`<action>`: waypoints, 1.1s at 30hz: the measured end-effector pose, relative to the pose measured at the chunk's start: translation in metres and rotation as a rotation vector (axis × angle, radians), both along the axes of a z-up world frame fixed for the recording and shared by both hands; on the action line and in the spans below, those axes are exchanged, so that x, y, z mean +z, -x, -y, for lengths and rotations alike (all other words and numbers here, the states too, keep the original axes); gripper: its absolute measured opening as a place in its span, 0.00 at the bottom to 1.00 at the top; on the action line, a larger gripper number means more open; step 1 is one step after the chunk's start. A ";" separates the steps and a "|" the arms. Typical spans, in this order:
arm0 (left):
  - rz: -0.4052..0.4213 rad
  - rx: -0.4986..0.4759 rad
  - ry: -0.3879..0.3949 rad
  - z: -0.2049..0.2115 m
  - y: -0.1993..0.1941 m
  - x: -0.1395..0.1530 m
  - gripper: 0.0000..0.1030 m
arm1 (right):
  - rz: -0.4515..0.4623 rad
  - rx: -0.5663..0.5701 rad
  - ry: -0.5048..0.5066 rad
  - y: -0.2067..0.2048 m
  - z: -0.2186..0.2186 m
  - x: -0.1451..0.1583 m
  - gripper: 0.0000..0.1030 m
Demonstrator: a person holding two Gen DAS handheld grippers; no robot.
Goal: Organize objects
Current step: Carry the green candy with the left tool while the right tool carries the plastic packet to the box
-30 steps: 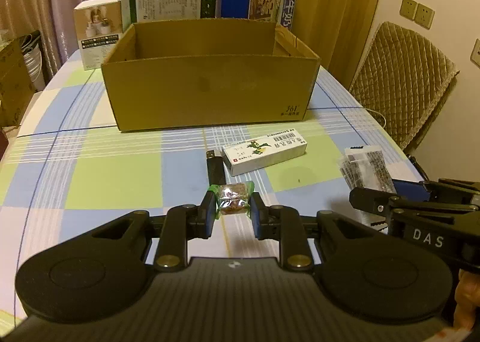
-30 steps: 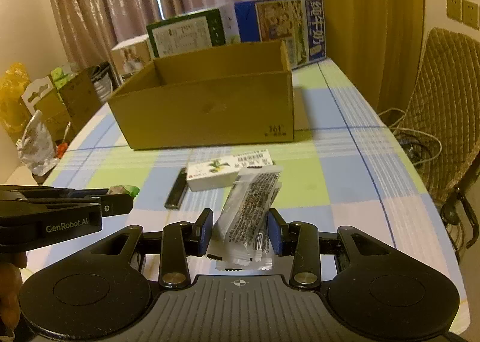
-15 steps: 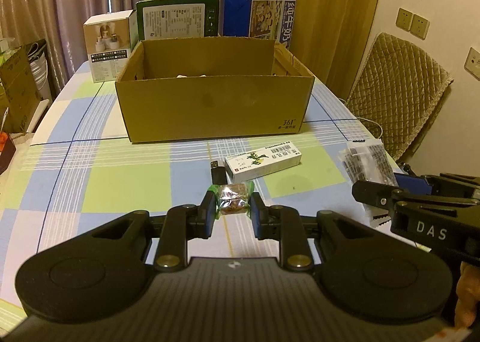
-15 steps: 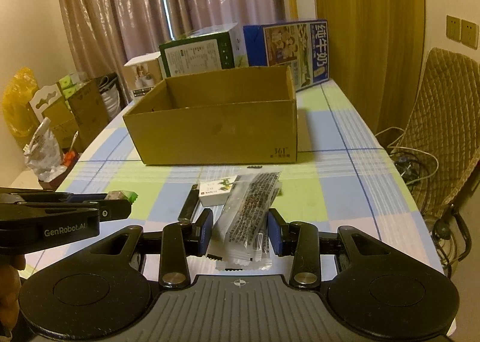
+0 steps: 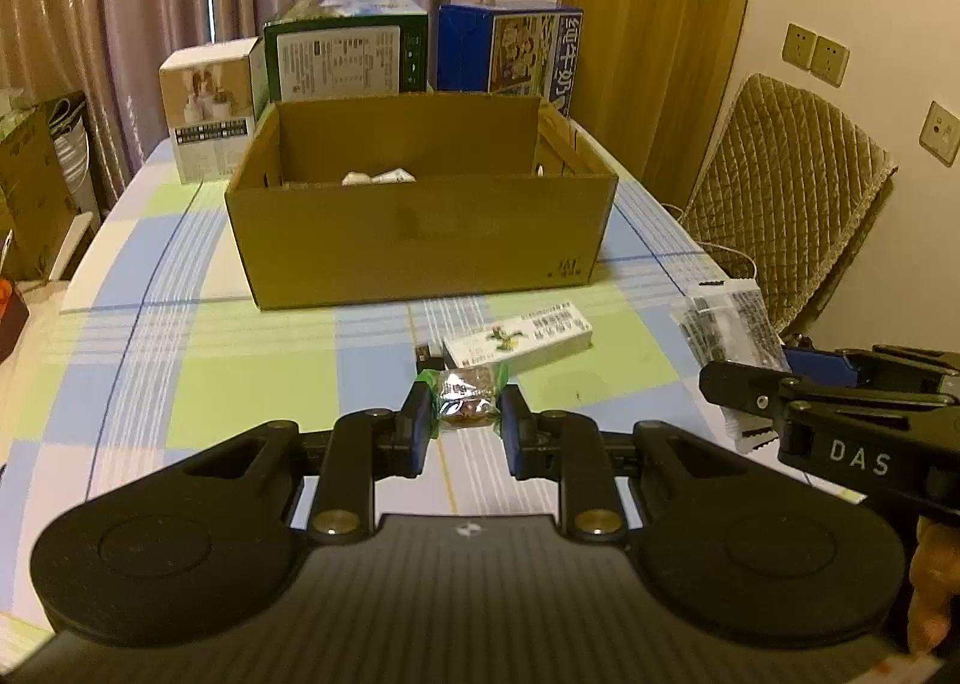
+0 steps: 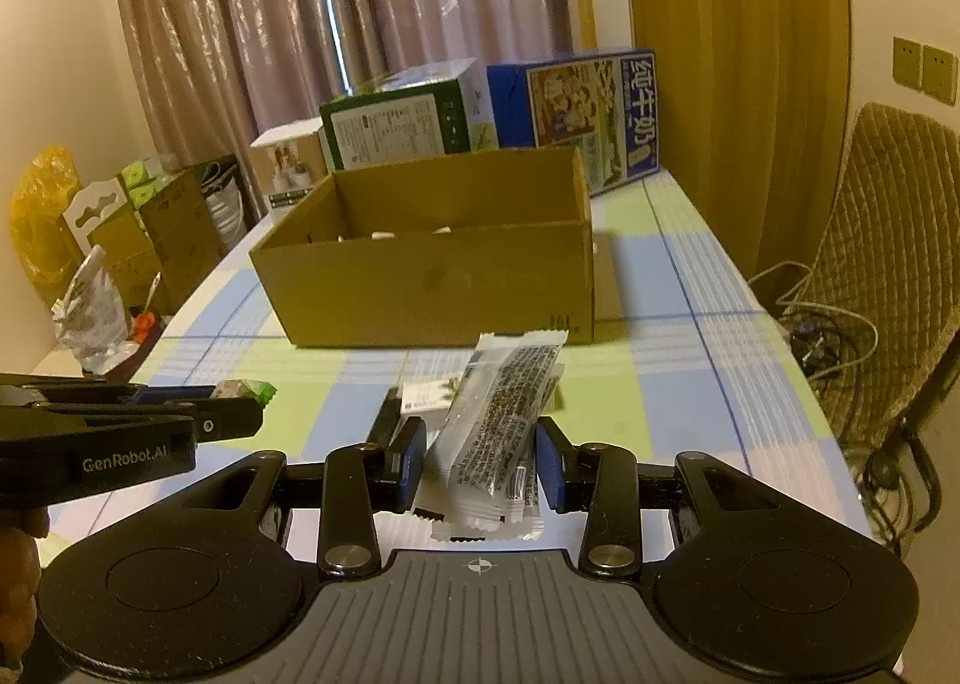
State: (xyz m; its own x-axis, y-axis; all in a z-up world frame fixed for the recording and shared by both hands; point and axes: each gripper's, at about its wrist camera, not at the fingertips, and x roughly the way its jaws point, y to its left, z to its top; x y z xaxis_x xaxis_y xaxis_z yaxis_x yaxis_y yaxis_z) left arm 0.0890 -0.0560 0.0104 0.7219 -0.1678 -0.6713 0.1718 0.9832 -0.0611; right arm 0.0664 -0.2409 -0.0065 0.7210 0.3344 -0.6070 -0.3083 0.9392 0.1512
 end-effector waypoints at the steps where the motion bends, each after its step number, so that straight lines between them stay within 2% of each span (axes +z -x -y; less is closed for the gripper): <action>1: 0.004 -0.003 0.000 -0.001 -0.003 0.003 0.19 | 0.001 0.003 -0.001 -0.002 0.000 0.003 0.35; 11: 0.065 -0.066 -0.038 -0.007 -0.049 0.045 0.19 | 0.045 0.032 -0.021 -0.050 -0.005 0.044 0.35; 20: 0.067 -0.092 -0.013 -0.017 -0.099 0.081 0.19 | 0.007 0.074 -0.056 -0.112 -0.011 0.081 0.35; 26: 0.058 -0.103 -0.003 -0.019 -0.138 0.095 0.19 | 0.020 0.088 -0.034 -0.153 -0.017 0.099 0.35; 33: 0.020 -0.115 -0.030 -0.017 -0.183 0.097 0.19 | -0.001 0.113 -0.009 -0.194 -0.028 0.101 0.35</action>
